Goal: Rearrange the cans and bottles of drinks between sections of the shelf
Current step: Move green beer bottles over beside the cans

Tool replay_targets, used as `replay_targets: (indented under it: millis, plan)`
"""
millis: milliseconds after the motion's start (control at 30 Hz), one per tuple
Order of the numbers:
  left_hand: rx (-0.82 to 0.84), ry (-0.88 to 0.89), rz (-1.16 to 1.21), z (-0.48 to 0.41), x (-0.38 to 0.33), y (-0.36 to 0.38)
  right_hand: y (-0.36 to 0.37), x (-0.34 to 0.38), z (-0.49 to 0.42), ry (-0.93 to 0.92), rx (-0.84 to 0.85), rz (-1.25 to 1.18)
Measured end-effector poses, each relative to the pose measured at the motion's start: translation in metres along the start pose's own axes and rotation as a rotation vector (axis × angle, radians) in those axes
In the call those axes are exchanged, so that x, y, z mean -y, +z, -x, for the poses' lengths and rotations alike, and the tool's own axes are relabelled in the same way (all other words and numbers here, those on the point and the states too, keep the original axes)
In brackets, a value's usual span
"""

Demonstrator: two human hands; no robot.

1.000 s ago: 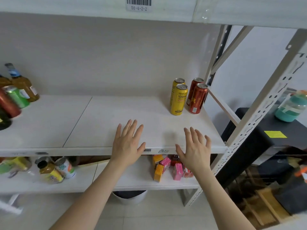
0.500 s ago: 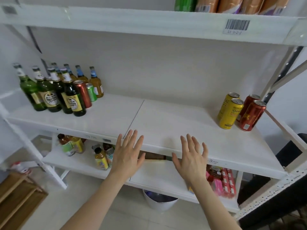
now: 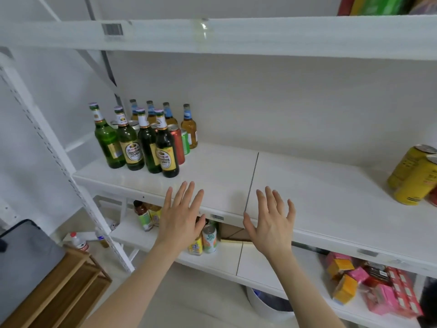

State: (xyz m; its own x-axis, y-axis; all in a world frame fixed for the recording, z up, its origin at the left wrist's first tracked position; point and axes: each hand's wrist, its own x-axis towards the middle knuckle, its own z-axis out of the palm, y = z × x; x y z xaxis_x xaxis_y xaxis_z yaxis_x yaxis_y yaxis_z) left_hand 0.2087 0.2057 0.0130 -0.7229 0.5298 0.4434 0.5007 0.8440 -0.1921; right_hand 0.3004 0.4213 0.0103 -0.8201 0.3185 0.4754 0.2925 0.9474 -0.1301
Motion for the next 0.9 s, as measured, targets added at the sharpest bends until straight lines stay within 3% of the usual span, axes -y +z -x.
replay_targets:
  millis: [433, 900]
  plan:
    - [-0.059, -0.082, 0.036, -0.047, 0.134, 0.044, 0.052, 0.118, -0.089, -0.025, -0.021, 0.013]
    - [-0.076, 0.094, 0.102, -0.086, 0.287, 0.082, 0.095, 0.267, -0.126, 0.217, -0.048, 0.007]
